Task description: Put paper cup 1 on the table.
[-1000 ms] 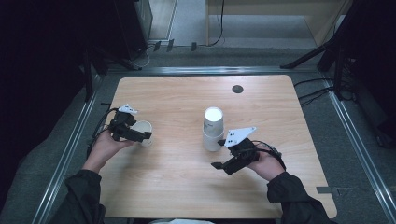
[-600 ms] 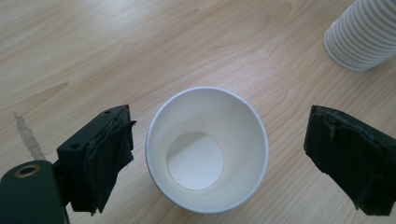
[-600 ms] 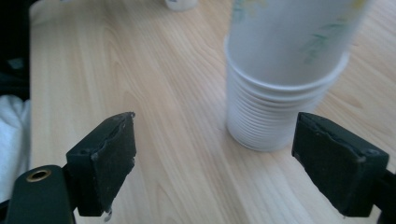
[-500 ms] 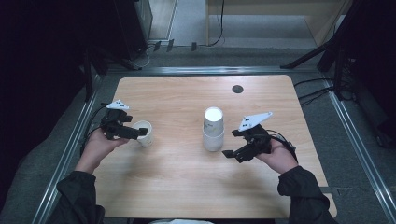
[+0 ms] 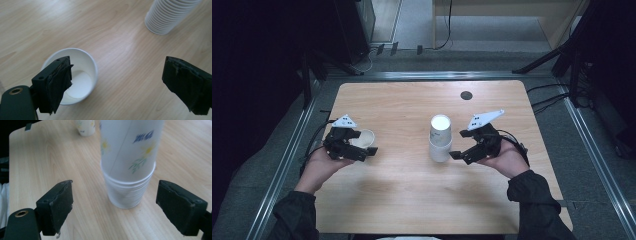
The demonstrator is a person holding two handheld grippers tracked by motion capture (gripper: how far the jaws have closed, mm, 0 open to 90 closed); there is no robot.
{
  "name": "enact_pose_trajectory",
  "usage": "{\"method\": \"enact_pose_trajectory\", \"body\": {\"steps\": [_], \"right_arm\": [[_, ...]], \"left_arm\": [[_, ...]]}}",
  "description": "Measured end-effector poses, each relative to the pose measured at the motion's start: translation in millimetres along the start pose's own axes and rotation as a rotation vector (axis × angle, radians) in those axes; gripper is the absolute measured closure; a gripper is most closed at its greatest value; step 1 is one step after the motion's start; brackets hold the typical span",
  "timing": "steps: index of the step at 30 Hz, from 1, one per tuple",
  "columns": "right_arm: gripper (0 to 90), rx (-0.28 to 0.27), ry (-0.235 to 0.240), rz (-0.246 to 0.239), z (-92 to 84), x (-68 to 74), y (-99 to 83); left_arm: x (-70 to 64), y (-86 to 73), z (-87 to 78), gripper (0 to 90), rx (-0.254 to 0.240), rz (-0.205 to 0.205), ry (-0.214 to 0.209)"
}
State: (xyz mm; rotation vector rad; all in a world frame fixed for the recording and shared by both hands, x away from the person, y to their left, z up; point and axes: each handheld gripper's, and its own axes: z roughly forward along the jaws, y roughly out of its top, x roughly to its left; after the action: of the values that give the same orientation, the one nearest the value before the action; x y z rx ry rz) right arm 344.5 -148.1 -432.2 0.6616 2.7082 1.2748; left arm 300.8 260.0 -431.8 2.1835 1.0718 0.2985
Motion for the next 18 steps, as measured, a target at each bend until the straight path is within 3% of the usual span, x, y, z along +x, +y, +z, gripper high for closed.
{"method": "enact_pose_trajectory", "body": {"steps": [6,13,18], "right_arm": [[18.1,-0.008,0.012,0.013,0.7,-7.7,11.6],[19.6,0.015,0.009,-0.043,6.8,-12.0,27.3],[19.7,0.043,-0.013,-0.071,7.1,-14.6,38.2]], "left_arm": [[-13.8,-4.6,-0.3,9.0,-0.009,0.013,-0.032],[-26.9,-6.8,0.7,9.0,-0.020,0.000,-0.103],[-38.9,-6.4,5.0,9.0,-0.008,0.026,-0.116]]}}
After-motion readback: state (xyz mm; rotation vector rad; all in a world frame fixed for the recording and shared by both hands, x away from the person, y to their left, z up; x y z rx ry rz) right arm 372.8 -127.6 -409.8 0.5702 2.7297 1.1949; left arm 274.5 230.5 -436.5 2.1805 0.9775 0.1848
